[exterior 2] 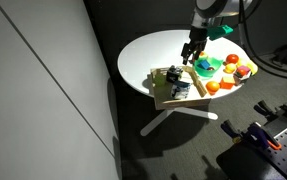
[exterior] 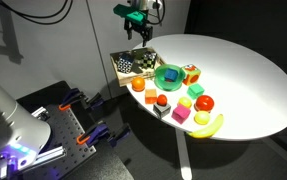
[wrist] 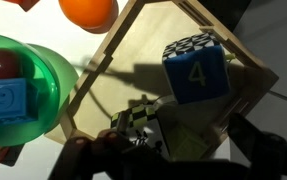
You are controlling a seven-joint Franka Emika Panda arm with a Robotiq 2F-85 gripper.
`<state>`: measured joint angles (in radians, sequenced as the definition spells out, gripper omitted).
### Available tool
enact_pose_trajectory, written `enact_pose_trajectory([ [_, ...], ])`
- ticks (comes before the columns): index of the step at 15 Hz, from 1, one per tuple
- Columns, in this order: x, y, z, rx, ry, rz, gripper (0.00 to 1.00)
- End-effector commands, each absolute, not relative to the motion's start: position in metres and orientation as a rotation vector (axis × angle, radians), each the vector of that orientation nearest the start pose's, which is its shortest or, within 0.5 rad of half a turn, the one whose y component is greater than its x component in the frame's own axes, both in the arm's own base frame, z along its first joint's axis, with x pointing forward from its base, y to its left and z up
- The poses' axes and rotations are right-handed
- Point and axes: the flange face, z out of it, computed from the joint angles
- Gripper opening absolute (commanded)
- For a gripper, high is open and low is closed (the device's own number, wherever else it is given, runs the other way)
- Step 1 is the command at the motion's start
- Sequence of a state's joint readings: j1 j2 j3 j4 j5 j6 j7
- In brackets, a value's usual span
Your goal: Put one square plush toy in the box
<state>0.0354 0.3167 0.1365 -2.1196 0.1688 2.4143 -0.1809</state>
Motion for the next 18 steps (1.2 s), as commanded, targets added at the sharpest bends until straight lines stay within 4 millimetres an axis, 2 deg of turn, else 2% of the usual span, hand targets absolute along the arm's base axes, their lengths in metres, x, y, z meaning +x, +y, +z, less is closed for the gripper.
enact_pose_trajectory([
  [1,0.548,0.082,0.285,-2.993,-0.262,-0.021,1.00],
  [10,0.513,0.033,0.330,-3.137,-0.189,-0.023,1.00],
  [13,0.498,0.024,0.345,-3.177,-0.227,0.050,1.00],
  [18,0.467,0.021,0.376,-3.175,-0.289,0.216,1.00],
])
